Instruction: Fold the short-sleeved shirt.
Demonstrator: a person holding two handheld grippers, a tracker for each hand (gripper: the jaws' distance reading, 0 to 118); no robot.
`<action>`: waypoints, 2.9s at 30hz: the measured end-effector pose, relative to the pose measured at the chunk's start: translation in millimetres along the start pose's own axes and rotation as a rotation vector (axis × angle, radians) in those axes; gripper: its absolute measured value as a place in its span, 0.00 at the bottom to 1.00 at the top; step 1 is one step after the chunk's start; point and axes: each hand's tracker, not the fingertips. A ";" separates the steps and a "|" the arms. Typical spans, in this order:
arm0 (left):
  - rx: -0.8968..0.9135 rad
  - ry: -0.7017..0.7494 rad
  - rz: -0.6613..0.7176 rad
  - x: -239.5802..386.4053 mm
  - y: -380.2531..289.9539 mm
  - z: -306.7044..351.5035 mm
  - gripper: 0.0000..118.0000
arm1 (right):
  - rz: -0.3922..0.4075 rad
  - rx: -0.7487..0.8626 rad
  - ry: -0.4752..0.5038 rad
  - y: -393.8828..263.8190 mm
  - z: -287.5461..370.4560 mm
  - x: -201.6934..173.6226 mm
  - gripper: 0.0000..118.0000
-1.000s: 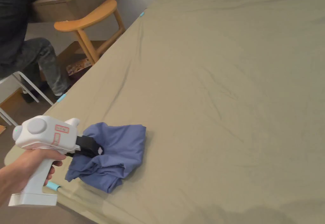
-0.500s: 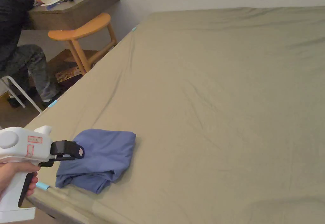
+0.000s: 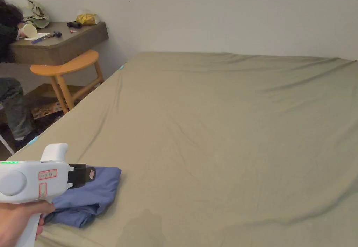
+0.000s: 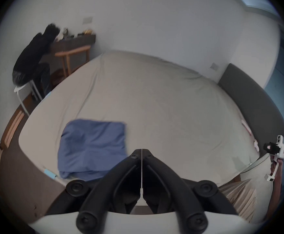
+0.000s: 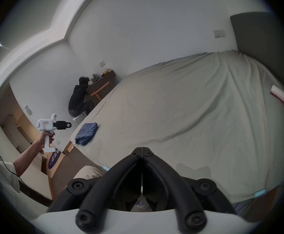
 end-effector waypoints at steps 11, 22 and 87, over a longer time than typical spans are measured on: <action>0.291 -0.007 -0.069 144.8 -39.5 -5.9 0.00 | 0.180 -0.034 -0.361 -11.1 -9.8 -13.9 0.01; 0.594 -0.029 -0.333 281.5 -21.0 40.4 0.00 | 0.286 0.351 -0.399 63.2 18.3 -60.4 0.01; 0.546 0.189 -0.132 319.0 -0.8 17.9 1.00 | 0.376 0.613 -0.515 72.9 -0.8 -126.4 0.95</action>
